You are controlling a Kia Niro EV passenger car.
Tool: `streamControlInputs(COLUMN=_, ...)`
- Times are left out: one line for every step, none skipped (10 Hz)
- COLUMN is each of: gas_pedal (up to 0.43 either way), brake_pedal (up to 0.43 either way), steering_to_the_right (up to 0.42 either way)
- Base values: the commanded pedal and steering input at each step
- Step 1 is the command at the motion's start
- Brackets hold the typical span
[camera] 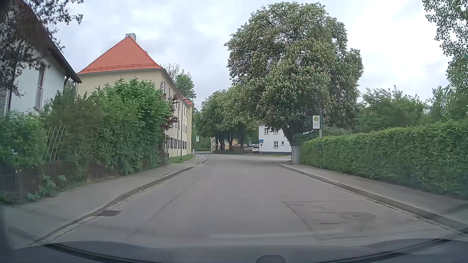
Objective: Follow the waypoints while adhering to traffic rules and regulations
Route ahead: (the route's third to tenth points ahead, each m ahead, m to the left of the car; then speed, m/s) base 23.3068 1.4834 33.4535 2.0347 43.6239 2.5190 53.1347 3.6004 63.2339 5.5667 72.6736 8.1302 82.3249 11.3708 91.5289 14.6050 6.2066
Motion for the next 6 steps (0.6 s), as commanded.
streamControlInputs(gas_pedal=0.087, brake_pedal=0.000, steering_to_the_right=0.030)
streamControlInputs(gas_pedal=0.079, brake_pedal=0.000, steering_to_the_right=0.026)
streamControlInputs(gas_pedal=0.079, brake_pedal=0.000, steering_to_the_right=0.023)
streamControlInputs(gas_pedal=0.079, brake_pedal=0.000, steering_to_the_right=0.020)
streamControlInputs(gas_pedal=0.079, brake_pedal=0.000, steering_to_the_right=0.021)
streamControlInputs(gas_pedal=0.079, brake_pedal=0.000, steering_to_the_right=0.023)
